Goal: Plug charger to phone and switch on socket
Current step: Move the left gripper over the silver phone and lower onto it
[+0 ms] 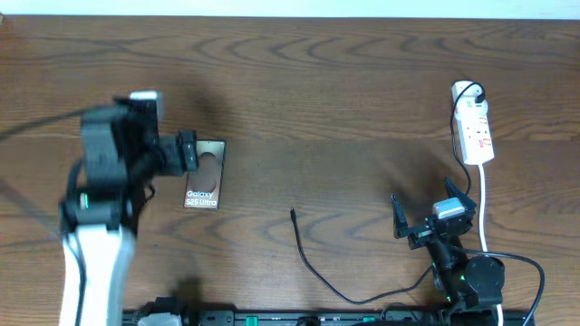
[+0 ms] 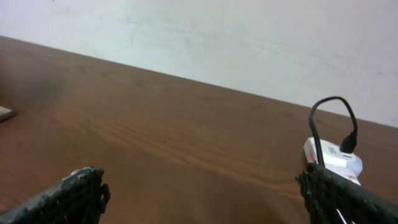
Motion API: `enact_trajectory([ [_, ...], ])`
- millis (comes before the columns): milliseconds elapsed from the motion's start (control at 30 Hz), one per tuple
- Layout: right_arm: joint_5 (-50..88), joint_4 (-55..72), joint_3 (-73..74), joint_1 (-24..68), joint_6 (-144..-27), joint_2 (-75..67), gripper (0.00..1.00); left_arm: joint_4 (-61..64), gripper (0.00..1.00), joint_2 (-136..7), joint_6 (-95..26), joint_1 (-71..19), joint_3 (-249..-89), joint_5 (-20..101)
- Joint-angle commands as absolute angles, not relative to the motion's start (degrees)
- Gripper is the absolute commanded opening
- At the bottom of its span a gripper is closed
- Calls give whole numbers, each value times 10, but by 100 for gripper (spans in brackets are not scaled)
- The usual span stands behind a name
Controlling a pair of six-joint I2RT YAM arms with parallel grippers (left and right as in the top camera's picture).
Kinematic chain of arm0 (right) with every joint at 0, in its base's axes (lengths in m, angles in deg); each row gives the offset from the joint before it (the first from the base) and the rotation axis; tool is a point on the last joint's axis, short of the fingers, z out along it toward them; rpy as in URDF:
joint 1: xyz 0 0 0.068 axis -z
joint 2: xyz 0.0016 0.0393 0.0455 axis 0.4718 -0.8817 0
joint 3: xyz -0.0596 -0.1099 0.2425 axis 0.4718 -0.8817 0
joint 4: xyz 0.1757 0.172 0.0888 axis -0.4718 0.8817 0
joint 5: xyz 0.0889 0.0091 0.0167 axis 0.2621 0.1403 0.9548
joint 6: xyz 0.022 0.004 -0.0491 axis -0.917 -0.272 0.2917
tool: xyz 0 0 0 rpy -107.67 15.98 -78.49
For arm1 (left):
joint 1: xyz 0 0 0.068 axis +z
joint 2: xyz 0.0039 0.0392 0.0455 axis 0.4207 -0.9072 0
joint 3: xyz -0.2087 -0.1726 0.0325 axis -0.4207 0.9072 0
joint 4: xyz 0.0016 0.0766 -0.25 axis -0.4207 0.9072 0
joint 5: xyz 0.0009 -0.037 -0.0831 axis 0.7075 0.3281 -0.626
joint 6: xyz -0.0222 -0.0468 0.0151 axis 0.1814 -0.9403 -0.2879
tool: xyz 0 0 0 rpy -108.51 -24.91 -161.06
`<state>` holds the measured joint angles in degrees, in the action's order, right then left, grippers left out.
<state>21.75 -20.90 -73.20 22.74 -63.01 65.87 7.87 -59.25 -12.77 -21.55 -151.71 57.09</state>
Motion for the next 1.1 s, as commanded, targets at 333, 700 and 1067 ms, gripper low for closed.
enact_trajectory([
  [333,215,-207,-732,230,-638,662,99,168,93,-828,-120,-213,-1632,568],
  [700,215,-207,-732,230,-638,662,99,200,98,-835,-124,-215,-1630,568],
  [1067,215,-207,-732,230,-638,662,99,204,98,-835,-124,-250,-1593,580],
])
